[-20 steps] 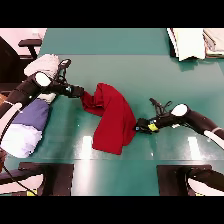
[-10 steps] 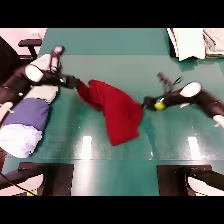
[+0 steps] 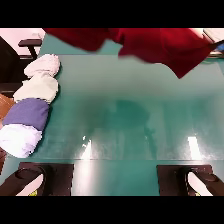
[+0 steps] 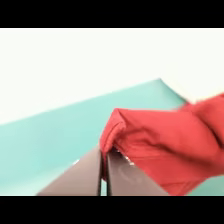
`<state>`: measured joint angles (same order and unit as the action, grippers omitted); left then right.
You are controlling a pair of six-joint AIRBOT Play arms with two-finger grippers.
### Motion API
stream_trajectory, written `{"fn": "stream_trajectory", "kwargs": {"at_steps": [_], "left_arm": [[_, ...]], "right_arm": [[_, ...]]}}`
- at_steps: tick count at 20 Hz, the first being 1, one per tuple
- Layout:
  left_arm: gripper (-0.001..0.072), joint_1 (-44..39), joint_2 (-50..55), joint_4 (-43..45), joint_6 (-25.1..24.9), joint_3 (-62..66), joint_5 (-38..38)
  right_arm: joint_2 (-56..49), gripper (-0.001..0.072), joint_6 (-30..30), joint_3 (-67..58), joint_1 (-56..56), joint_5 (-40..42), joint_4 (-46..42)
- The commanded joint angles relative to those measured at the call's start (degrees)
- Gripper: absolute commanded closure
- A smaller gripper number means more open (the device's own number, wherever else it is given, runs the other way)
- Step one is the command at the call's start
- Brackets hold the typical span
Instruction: Fold the shirts.
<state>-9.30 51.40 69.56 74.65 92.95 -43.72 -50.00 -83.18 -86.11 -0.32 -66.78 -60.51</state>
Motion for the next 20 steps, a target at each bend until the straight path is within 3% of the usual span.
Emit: {"fn": "stream_trajectory", "kwargs": {"at_steps": [1,9,13,16,20], "left_arm": [[0.0681,0.07,-6.97,0.31,-0.07,5.03,0.15],[0.0682,0.07,-14.53,-5.05,0.37,7.39,0.59],[0.0682,0.07,-14.69,-6.84,0.37,13.49,-2.84],[0.0683,0.07,-13.94,-5.95,0.66,11.56,-8.55],[0.0682,0.07,-7.96,5.73,8.92,1.22,-16.74]], "right_arm": [[4.76,0.0695,1.20,-9.03,-4.20,-3.78,-1.18],[0.61,0.0695,1.29,-30.49,-11.28,-15.10,-1.05],[-3.39,0.0695,1.22,-39.17,-11.78,-17.46,-1.01],[-5.27,0.0696,0.72,-37.79,-11.78,-17.38,-0.61],[-10.67,0.0696,-0.42,-26.97,-8.68,-17.46,-0.94]]}}
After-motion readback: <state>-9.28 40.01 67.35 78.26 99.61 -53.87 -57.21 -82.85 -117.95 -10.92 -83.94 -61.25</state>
